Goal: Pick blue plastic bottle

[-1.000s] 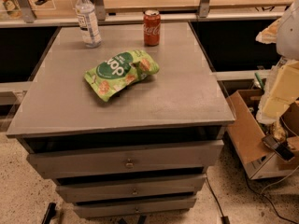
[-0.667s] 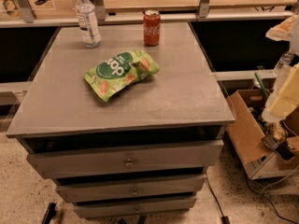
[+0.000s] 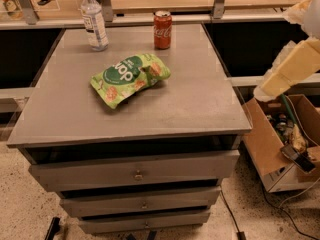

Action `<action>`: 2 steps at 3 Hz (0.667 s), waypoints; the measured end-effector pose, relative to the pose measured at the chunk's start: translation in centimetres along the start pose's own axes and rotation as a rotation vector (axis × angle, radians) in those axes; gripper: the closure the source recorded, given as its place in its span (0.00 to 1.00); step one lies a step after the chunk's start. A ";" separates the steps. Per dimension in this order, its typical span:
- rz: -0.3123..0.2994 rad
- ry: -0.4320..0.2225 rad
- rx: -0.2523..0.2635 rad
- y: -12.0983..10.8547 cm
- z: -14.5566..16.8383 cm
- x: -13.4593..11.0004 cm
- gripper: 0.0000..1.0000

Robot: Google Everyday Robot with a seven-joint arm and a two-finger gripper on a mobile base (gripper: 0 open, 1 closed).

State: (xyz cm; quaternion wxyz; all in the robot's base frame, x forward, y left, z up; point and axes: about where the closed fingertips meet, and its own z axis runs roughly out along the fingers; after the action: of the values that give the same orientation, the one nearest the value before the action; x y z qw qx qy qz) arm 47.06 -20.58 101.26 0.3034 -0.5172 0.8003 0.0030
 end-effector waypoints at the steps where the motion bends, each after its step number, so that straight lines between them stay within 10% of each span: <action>1: 0.083 -0.063 0.047 -1.2 -0.8 -0.3 0.00; 2: 0.193 -0.162 0.016 -2.4 -0.4 -1.0 0.00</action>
Offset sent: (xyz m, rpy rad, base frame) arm 0.0458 0.0071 0.0205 0.4984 0.0254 -0.1544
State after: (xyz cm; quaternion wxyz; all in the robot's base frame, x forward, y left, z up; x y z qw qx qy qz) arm 49.11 -21.00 102.80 0.3696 -0.4335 0.8191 0.0677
